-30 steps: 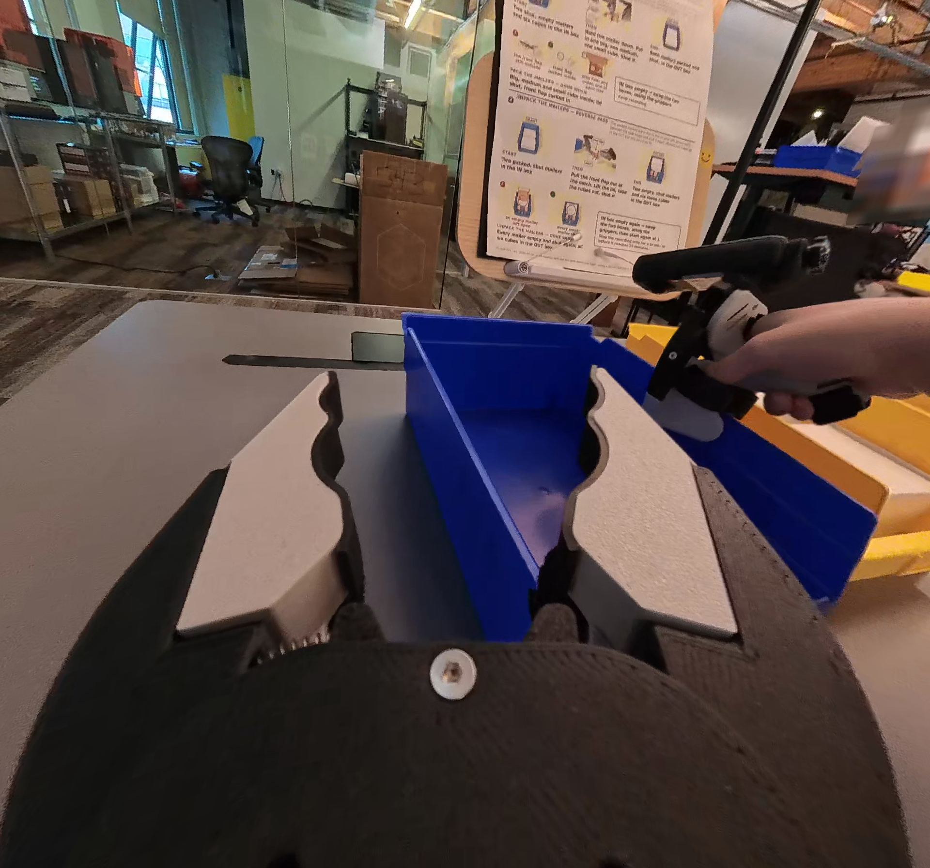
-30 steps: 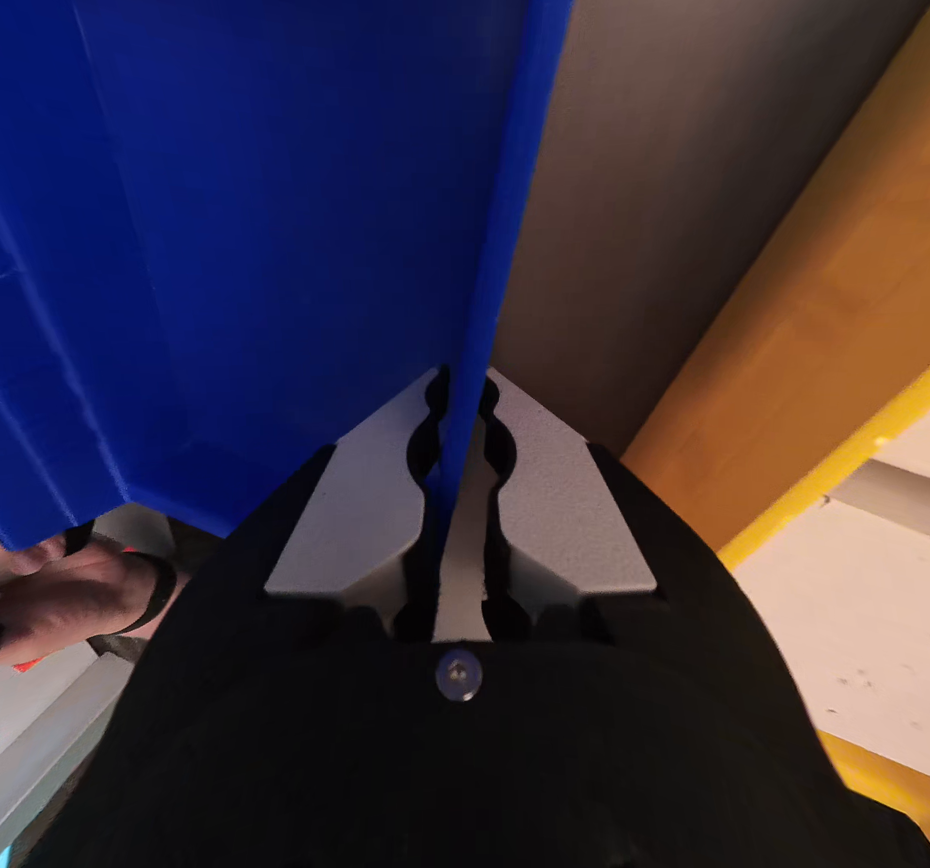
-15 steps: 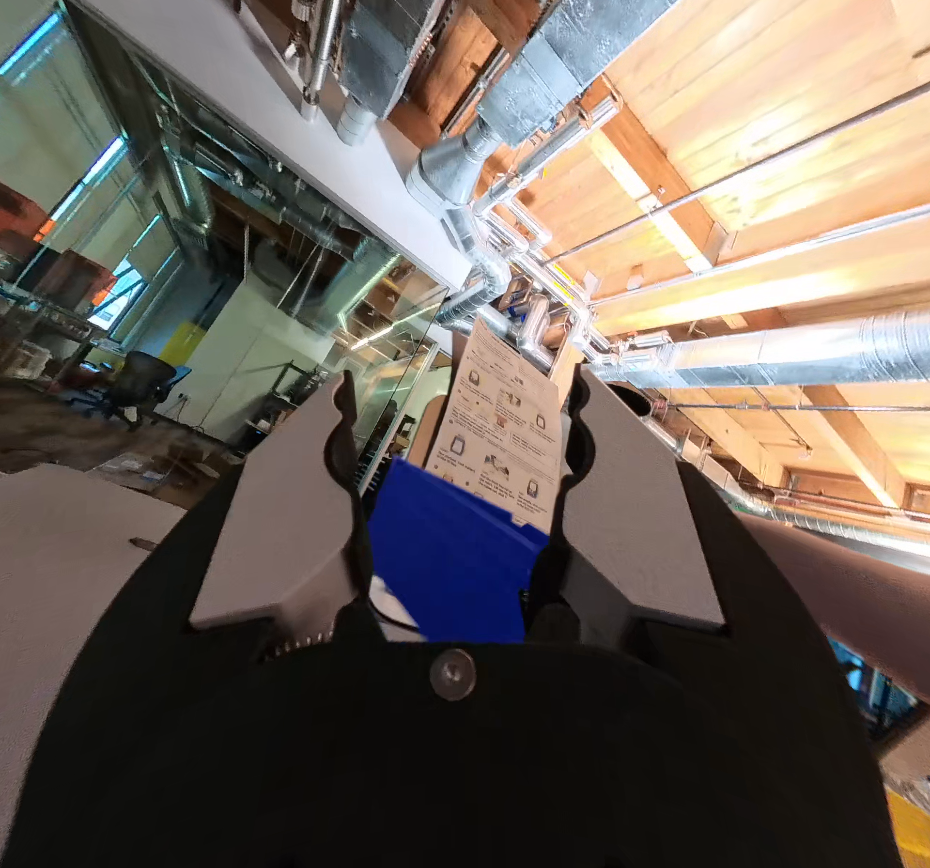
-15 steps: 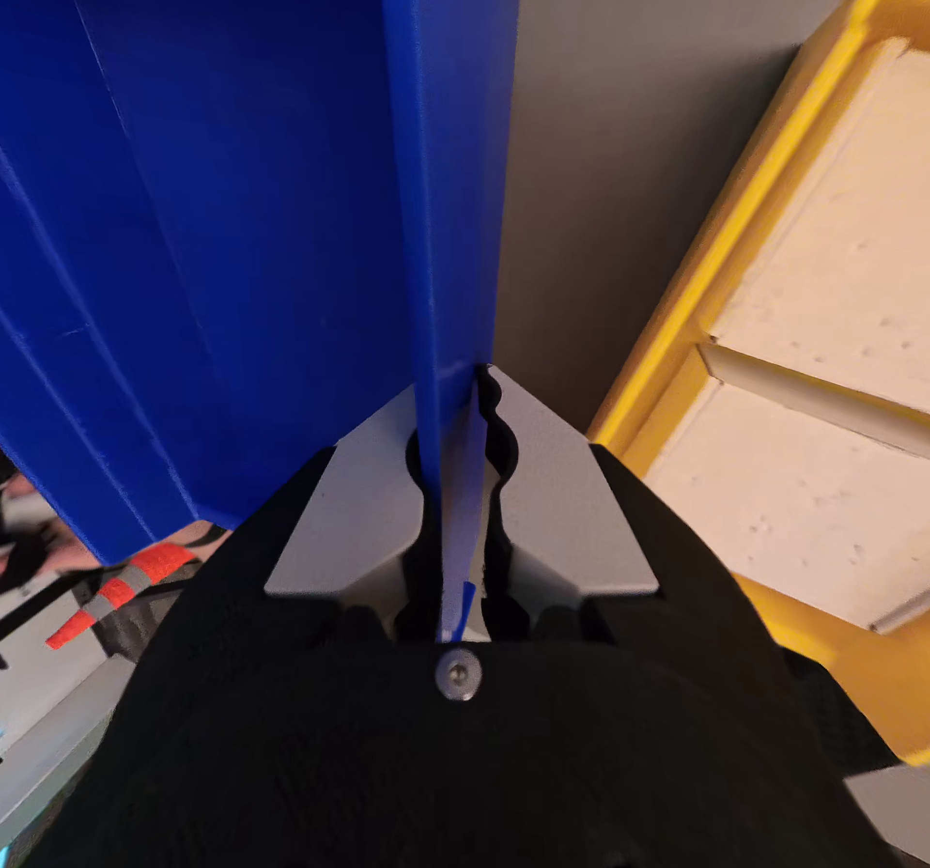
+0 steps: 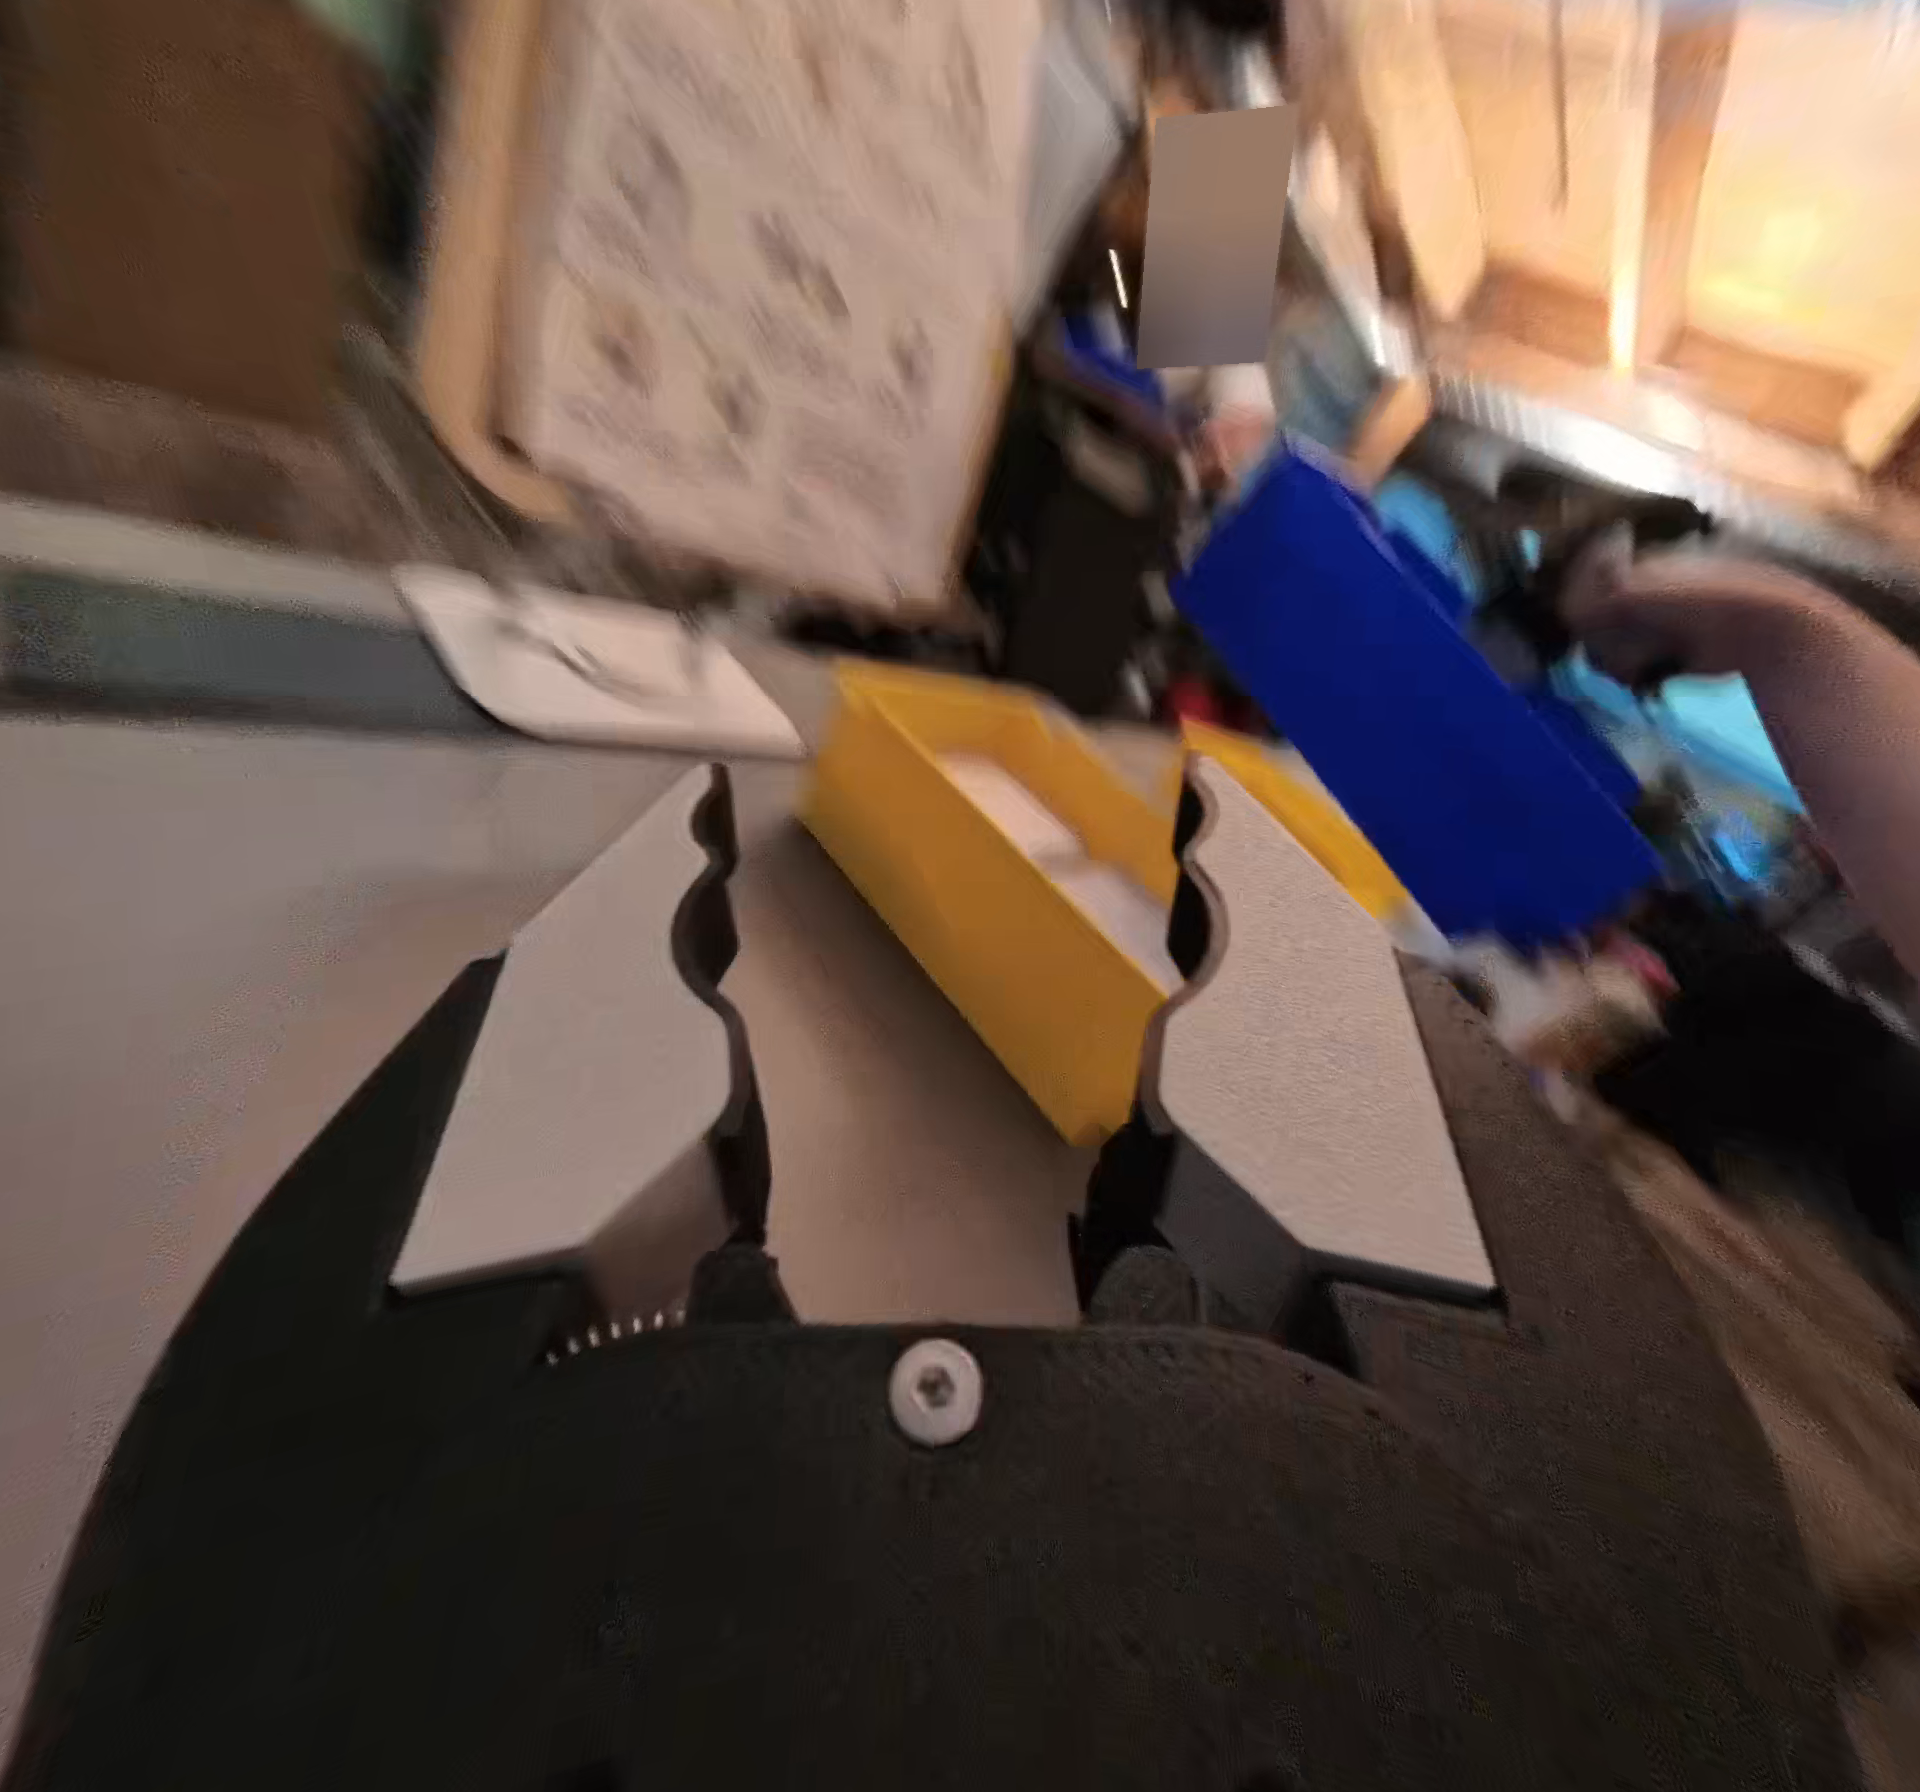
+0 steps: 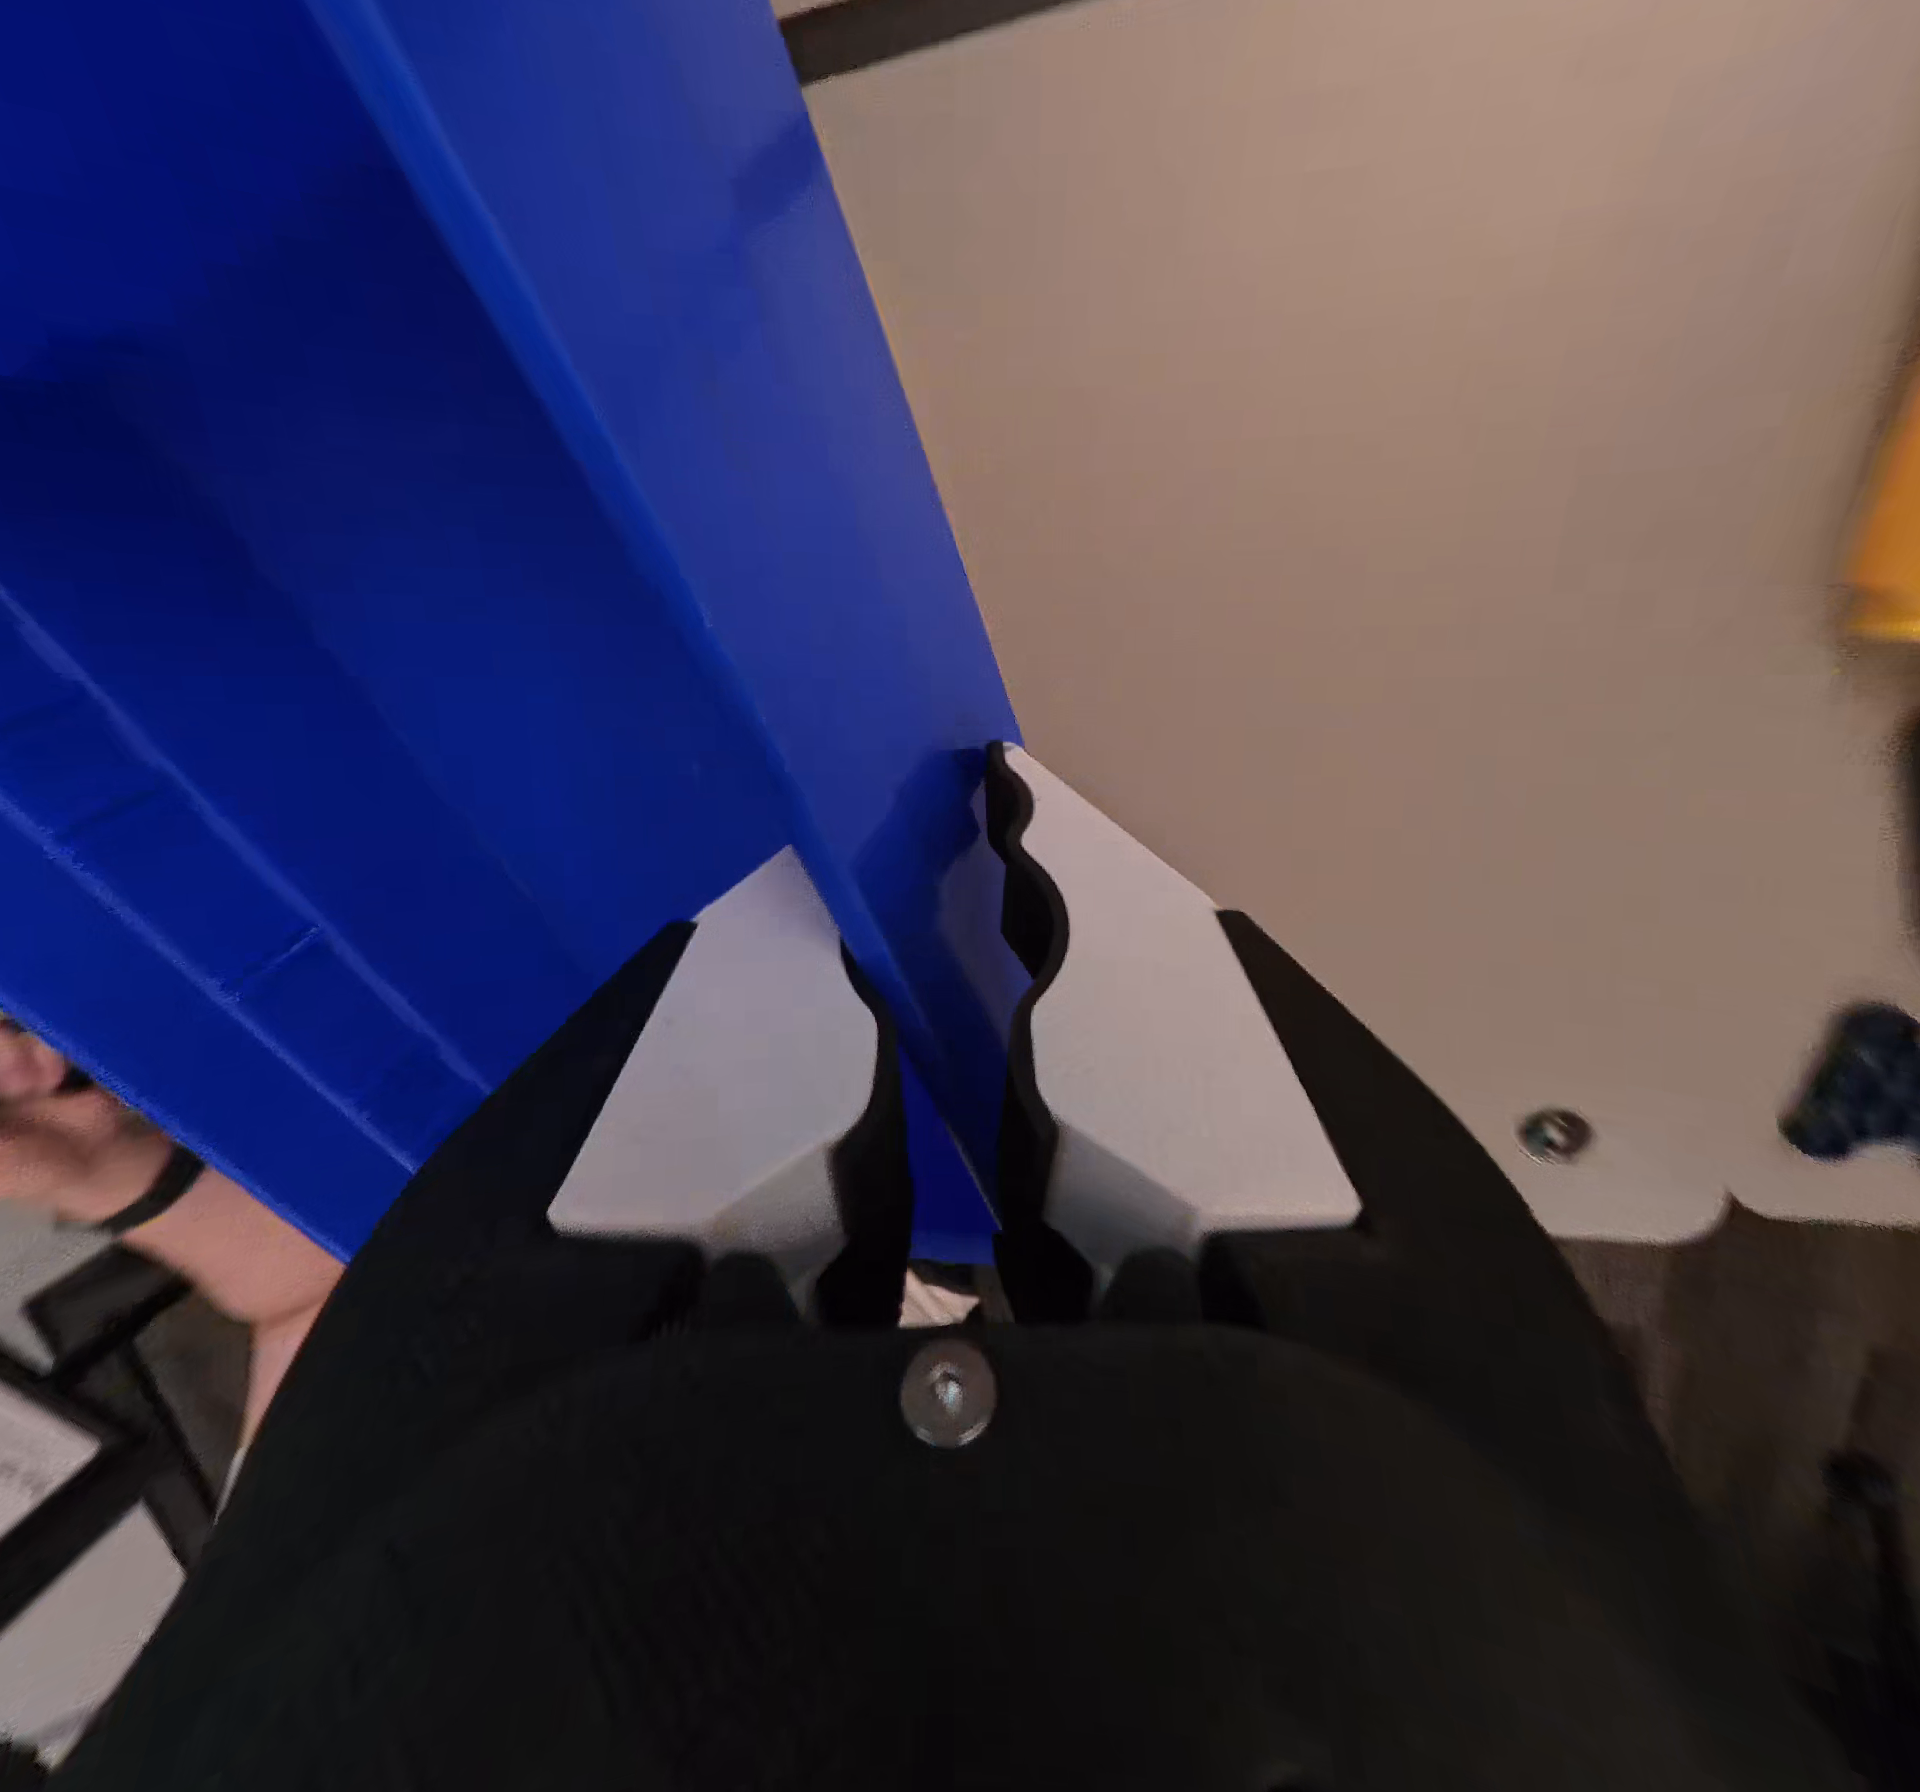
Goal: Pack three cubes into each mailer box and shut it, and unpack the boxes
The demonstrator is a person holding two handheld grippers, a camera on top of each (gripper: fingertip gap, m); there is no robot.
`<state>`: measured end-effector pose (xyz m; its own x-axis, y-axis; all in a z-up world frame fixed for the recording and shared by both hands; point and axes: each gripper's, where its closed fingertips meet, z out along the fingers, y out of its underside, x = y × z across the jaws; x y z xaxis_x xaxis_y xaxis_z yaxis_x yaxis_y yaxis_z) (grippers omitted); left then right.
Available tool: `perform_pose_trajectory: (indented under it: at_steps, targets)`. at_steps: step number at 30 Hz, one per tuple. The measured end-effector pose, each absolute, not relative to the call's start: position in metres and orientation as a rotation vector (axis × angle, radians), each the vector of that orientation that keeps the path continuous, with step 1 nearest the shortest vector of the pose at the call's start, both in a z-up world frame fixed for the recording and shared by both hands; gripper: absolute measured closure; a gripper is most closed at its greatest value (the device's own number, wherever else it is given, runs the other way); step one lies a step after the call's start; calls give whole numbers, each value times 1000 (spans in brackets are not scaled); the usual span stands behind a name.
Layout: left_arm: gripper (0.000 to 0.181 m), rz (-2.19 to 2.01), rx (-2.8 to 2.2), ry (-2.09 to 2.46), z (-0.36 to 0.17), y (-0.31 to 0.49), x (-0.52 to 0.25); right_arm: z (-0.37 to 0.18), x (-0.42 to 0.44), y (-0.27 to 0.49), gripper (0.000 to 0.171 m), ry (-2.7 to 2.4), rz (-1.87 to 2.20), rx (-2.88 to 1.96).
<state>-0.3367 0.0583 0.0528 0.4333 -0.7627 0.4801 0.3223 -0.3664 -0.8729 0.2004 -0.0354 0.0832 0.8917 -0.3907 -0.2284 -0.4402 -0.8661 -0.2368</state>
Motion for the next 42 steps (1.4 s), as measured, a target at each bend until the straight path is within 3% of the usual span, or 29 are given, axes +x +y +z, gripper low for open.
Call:
perform_pose_trajectory:
  at_steps: [1,8,11,16,18,23,30,42]
  targets:
    - [106,-1252,-1667,525,41,52,-304,75,224,-51,161,683,211,-2769]
    - [109,-1111,-2103,859,-34,73,-154,-13,295,-107,162,882,229,-2787]
    - [127,-1057,-2246,978,-54,71,-120,-46,299,-110,162,903,279,-2834]
    - [138,-743,-2489,1200,-91,69,-112,-76,302,-97,160,850,285,-2891]
    - [160,-735,-2520,1257,-93,64,-107,-83,301,-87,159,828,292,-2896]
    - [169,-460,-2579,1387,-95,73,-127,-99,285,-64,160,747,325,-2934]
    - [180,-342,-2693,1133,-94,126,-206,-117,263,-48,162,629,382,-2986]
    - [179,-306,-2791,640,-91,174,-364,-133,241,-25,163,593,466,-2938]
